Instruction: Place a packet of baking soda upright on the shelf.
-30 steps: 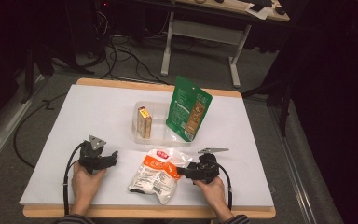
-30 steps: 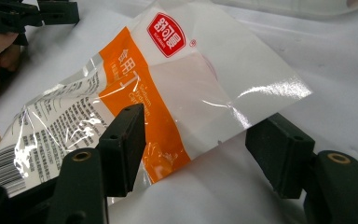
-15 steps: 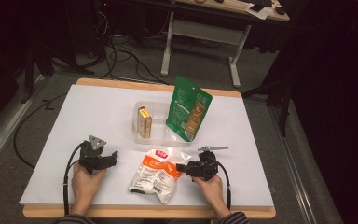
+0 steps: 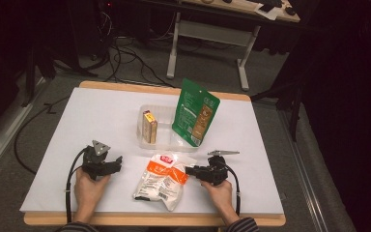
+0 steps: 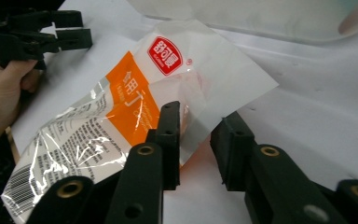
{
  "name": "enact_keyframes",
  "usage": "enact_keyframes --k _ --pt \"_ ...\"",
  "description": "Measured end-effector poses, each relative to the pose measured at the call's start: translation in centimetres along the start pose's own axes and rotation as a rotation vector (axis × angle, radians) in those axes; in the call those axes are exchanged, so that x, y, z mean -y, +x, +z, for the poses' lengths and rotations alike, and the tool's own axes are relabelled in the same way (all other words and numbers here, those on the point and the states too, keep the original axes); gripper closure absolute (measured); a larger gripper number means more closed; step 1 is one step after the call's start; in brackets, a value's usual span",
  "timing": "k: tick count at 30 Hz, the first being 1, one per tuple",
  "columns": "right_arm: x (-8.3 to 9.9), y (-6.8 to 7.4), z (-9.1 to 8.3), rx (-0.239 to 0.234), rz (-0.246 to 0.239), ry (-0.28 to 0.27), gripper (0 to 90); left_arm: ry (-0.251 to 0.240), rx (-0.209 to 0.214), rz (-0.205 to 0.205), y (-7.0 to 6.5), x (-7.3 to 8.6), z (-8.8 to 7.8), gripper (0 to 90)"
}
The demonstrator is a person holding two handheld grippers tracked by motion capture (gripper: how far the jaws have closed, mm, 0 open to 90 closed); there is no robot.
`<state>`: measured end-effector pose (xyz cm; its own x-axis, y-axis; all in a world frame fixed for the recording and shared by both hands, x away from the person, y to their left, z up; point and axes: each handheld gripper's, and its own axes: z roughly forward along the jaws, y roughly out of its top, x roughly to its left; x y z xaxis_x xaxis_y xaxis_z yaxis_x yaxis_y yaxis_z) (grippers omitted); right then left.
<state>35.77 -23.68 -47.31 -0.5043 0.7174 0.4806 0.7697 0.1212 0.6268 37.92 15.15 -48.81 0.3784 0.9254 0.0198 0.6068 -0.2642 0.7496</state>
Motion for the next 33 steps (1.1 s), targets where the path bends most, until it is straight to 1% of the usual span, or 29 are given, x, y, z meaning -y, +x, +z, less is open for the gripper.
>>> enact_keyframes --k 3,4,5,6,9,10,11,13,14,15,16,19,21,23,24,25,27,28,30,31,32,33 --pt "-0.1 0.1 0.0 -0.023 -0.008 -0.008 82.9 0.000 0.000 -0.001 0.0 0.0 0.0 22.7" --pt "-0.1 0.2 0.0 -0.027 -0.018 -0.007 84.7 0.000 0.000 -0.001 0.0 0.0 0.0 22.6" --pt "-0.1 0.2 0.0 -0.027 -0.018 -0.007 84.7 0.000 0.000 -0.001 0.0 0.0 0.0 22.7" --pt "-0.1 0.3 0.0 -0.022 -0.035 -0.005 86.3 0.002 0.004 -0.002 0.0 0.0 0.0 22.7" --pt "-0.2 0.4 0.0 -0.024 -0.042 0.000 87.4 0.004 0.015 -0.013 0.2 0.0 0.0 23.2" --pt "-0.3 0.5 -0.1 -0.020 -0.058 0.000 88.5 0.012 0.021 -0.015 0.3 -0.1 0.0 23.1" --pt "-0.3 0.5 -0.1 -0.020 -0.058 0.000 88.5 0.012 0.021 -0.015 0.3 -0.1 0.0 23.1" --pt "-0.4 1.0 -0.3 -0.010 -0.093 -0.004 89.6 0.010 0.020 -0.022 0.3 -0.1 0.1 23.1" --pt "-0.5 1.2 -0.4 -0.007 -0.105 -0.004 89.9 0.012 0.023 -0.023 0.3 -0.1 0.1 23.1" --pt "-0.5 1.2 -0.4 -0.007 -0.105 -0.004 89.9 0.012 0.023 -0.023 0.3 -0.1 0.1 23.1" --pt "-0.8 1.5 -0.7 -0.001 -0.131 -0.003 90.0 0.015 0.024 -0.025 0.3 -0.2 0.1 23.1" --pt "-1.3 2.0 -1.1 -0.003 -0.167 -0.008 90.0 0.018 0.025 -0.025 0.3 -0.2 0.1 22.7" --pt "-1.6 2.4 -1.4 -0.007 -0.184 -0.012 90.0 0.032 0.050 -0.022 0.3 -0.3 0.0 19.7" --pt "-2.0 2.9 -1.8 -0.008 -0.212 -0.014 90.0 0.035 0.057 -0.023 0.3 -0.3 0.0 17.1" --pt "-2.1 3.1 -1.9 -0.008 -0.224 -0.016 90.0 0.036 0.091 -0.036 0.4 -0.4 -0.1 16.2" --pt "-2.3 3.3 -2.1 -0.011 -0.231 -0.018 90.0 0.033 0.112 -0.049 0.4 -0.4 -0.2 15.4" --pt "-2.6 3.7 -2.3 -0.015 -0.248 -0.022 90.0 0.035 0.149 -0.054 0.4 -0.4 -0.3 14.6" --pt "-2.7 3.9 -2.5 -0.017 -0.258 -0.025 90.0 0.036 0.166 -0.053 0.3 -0.4 -0.4 14.4" --pt "-3.0 4.2 -2.8 -0.025 -0.280 -0.031 90.0 0.035 0.197 -0.037 -0.1 -0.4 -0.5 14.2" --pt "-3.0 4.2 -2.8 -0.025 -0.280 -0.031 90.0 0.035 0.197 -0.037 -0.1 -0.4 -0.5 14.2" --pt "-3.4 4.6 -3.1 -0.035 -0.297 -0.041 90.0 0.028 0.226 -0.020 -0.5 -0.4 -0.7 14.1" --pt "-3.4 4.6 -3.1 -0.035 -0.297 -0.041 90.0 0.028 0.226 -0.020 -0.5 -0.4 -0.7 14.0"
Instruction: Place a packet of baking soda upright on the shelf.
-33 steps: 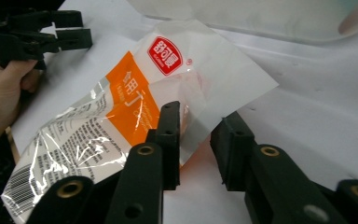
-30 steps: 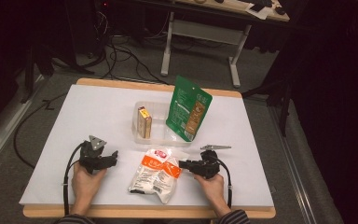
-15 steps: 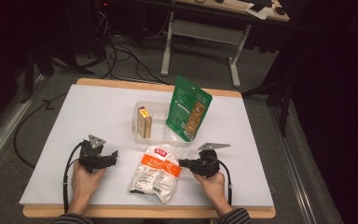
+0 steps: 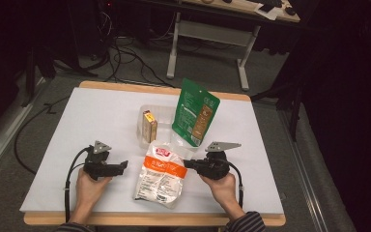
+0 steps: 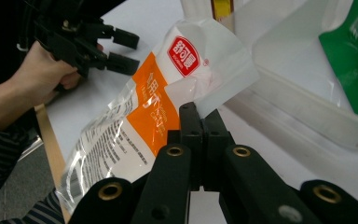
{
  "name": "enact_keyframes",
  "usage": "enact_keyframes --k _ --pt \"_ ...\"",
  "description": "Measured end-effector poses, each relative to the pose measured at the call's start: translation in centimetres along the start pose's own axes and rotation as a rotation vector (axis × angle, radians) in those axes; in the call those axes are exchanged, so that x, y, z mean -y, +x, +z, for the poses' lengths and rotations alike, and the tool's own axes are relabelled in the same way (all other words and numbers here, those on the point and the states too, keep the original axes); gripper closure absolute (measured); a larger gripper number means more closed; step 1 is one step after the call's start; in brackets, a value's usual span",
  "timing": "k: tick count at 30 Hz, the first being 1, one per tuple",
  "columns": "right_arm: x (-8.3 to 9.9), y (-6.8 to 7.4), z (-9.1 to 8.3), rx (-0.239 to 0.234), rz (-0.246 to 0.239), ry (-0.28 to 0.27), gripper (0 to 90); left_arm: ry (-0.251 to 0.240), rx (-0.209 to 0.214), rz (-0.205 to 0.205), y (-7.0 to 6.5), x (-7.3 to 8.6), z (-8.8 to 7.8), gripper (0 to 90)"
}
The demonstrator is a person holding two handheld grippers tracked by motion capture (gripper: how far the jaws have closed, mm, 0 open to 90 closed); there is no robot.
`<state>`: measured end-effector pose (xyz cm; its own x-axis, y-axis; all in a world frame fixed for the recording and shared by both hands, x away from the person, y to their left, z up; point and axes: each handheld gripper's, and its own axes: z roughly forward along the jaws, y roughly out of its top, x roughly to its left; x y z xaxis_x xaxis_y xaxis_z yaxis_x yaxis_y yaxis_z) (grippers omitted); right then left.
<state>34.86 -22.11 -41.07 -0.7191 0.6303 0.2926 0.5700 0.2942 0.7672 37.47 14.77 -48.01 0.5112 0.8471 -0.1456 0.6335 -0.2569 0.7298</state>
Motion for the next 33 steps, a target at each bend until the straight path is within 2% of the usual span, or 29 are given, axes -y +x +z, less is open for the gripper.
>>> enact_keyframes --k 1,4,13,14,15,16,17,18,20,25,33 --pt "-0.5 0.3 -0.4 0.002 -0.016 -0.010 90.0 -0.007 0.039 0.004 -0.4 0.0 -0.1 14.0" --pt "-1.1 0.5 -0.9 0.002 -0.037 -0.017 90.0 -0.018 0.099 0.006 -0.8 -0.1 -0.2 14.0" --pt "-3.0 1.1 -2.8 0.026 -0.120 -0.042 90.0 -0.038 0.224 0.042 -2.4 -0.9 -0.6 14.1" --pt "-3.3 1.2 -3.0 0.030 -0.131 -0.044 90.0 -0.038 0.224 0.042 -2.4 -0.9 -0.6 14.3" --pt "-3.5 1.3 -3.3 0.034 -0.143 -0.046 90.0 -0.042 0.251 0.054 -2.8 -1.3 -0.7 14.4" --pt "-3.5 1.3 -3.3 0.034 -0.143 -0.046 90.0 -0.042 0.251 0.054 -2.8 -1.3 -0.7 14.3" --pt "-3.9 1.5 -3.7 0.038 -0.167 -0.049 90.0 -0.050 0.285 0.055 -3.3 -1.6 -0.7 14.4" --pt "-4.0 1.5 -3.8 0.041 -0.182 -0.048 90.0 -0.050 0.285 0.055 -3.3 -1.6 -0.7 14.3" --pt "-4.3 1.7 -4.2 0.046 -0.199 -0.048 90.0 -0.045 0.311 0.084 -4.1 -2.2 -0.6 14.2" --pt "-4.9 2.0 -4.8 0.048 -0.232 -0.054 90.0 -0.049 0.376 0.116 -5.3 -3.2 -0.3 14.2" --pt "-5.8 2.6 -5.5 0.044 -0.293 -0.062 90.0 -0.066 0.433 0.170 -7.0 -5.1 0.1 15.2"
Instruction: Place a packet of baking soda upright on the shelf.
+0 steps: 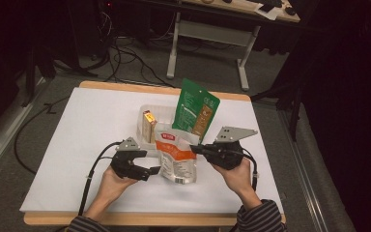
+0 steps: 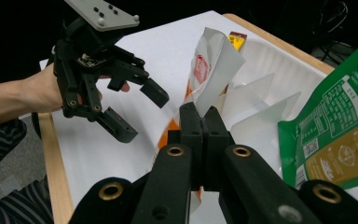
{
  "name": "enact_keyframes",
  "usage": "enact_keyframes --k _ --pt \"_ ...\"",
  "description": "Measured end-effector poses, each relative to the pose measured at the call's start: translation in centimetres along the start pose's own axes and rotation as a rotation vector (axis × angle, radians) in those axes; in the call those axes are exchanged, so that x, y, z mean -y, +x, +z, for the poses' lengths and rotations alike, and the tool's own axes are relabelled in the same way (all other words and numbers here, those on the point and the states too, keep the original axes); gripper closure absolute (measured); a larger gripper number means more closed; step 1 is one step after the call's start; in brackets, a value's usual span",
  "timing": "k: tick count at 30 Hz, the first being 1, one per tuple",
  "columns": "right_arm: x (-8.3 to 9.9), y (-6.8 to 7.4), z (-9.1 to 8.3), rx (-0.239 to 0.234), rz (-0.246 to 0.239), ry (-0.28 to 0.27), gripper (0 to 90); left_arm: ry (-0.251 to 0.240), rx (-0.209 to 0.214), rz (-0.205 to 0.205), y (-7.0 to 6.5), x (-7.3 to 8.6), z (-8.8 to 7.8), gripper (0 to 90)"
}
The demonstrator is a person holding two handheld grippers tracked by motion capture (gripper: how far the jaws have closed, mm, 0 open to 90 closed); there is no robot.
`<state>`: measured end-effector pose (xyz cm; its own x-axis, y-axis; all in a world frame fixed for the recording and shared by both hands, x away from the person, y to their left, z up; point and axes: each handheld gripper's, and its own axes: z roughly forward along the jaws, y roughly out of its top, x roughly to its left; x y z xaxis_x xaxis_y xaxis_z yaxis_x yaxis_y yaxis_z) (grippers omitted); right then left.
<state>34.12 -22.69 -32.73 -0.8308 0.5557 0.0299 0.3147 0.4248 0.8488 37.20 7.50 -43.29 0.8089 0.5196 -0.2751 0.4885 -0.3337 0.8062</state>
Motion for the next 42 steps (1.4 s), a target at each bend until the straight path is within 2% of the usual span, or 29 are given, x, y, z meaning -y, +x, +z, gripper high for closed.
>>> enact_keyframes --k 5,9,14,18,19,20,25,26,27,30,31,32,35,39,42 --pt "-0.5 0.2 -0.2 -0.003 -0.032 0.002 90.0 0.002 0.004 0.013 -0.3 -1.0 0.6 15.1" --pt "-0.7 0.1 -0.5 -0.010 -0.052 0.001 90.0 0.007 0.008 0.007 -0.2 -1.5 1.0 15.3" --pt "-0.8 0.0 -1.0 -0.031 -0.053 -0.012 90.0 0.007 0.035 0.018 -0.3 -2.3 1.8 15.7" --pt "-1.0 0.1 -1.3 -0.064 -0.066 -0.021 90.0 -0.007 0.085 0.007 0.0 -2.5 2.4 15.9" --pt "-1.0 0.1 -1.3 -0.064 -0.066 -0.021 90.0 -0.007 0.085 0.007 0.0 -2.5 2.4 15.9" --pt "-1.0 0.1 -1.3 -0.081 -0.063 -0.022 90.0 -0.016 0.121 0.008 0.1 -2.6 2.6 15.8" --pt "-0.7 -0.1 -1.1 -0.114 -0.065 -0.018 90.0 -0.029 0.214 0.002 0.4 -2.8 3.1 16.3" --pt "-0.6 -0.2 -1.0 -0.120 -0.066 -0.016 90.0 -0.028 0.236 0.009 0.4 -2.8 3.2 16.8" --pt "-0.6 -0.2 -1.0 -0.120 -0.066 -0.016 90.0 -0.028 0.236 0.009 0.4 -2.8 3.2 16.9" --pt "-0.3 -0.6 -0.9 -0.133 -0.055 -0.026 90.0 -0.002 0.263 0.046 -0.1 -3.0 3.6 17.3" --pt "-0.3 -0.8 -1.0 -0.134 -0.055 -0.028 90.0 -0.002 0.263 0.046 -0.1 -3.0 3.6 19.3" --pt "-0.2 -0.9 -1.1 -0.137 -0.052 -0.033 90.0 0.003 0.258 0.075 -0.5 -2.9 3.5 22.2" --pt "-0.1 -1.2 -1.3 -0.139 -0.046 -0.039 90.0 0.016 0.229 0.123 -1.0 -2.7 3.4 33.1" --pt "0.0 -1.6 -1.5 -0.139 -0.034 -0.053 90.0 0.022 0.225 0.142 -1.1 -2.4 3.2 48.1" --pt "0.1 -2.0 -1.4 -0.139 -0.026 -0.060 90.0 0.018 0.240 0.154 -1.2 -2.3 2.9 59.0"
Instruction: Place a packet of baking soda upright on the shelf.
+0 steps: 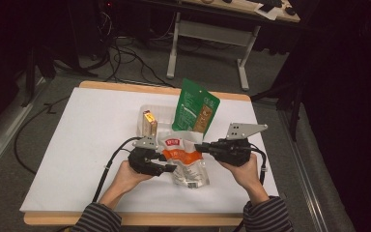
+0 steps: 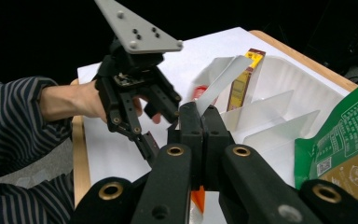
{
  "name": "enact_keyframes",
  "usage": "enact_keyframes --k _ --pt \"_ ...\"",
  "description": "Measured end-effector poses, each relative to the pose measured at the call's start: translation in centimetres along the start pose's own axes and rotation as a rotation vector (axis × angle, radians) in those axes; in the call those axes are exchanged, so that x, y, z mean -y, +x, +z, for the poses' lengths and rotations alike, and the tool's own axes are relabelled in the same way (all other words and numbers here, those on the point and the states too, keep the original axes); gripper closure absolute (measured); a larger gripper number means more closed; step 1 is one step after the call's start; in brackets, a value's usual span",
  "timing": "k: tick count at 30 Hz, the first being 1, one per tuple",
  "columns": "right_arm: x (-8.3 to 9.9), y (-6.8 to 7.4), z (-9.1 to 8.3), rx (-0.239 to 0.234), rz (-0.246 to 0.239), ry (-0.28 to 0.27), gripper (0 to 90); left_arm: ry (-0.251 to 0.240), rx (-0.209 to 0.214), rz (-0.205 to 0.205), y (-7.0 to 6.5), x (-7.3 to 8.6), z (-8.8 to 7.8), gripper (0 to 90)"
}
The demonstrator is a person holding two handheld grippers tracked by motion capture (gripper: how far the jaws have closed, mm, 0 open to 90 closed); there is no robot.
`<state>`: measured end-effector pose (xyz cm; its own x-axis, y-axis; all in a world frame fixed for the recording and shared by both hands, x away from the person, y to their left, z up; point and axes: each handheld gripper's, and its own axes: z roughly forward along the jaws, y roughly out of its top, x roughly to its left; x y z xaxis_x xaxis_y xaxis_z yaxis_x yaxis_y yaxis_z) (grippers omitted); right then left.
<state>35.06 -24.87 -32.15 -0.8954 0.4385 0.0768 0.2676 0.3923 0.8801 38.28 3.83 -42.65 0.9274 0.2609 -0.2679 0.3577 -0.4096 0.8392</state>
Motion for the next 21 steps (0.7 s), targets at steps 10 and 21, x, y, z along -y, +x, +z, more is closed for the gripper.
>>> enact_keyframes --k 10,21 --pt "0.7 -0.8 0.7 -0.006 0.023 -0.015 90.0 -0.011 -0.009 0.052 -1.3 -0.4 0.0 79.6" --pt "1.6 -2.4 0.3 -0.024 0.107 -0.046 89.8 0.081 -0.092 0.093 -3.7 -2.2 -0.9 90.0"
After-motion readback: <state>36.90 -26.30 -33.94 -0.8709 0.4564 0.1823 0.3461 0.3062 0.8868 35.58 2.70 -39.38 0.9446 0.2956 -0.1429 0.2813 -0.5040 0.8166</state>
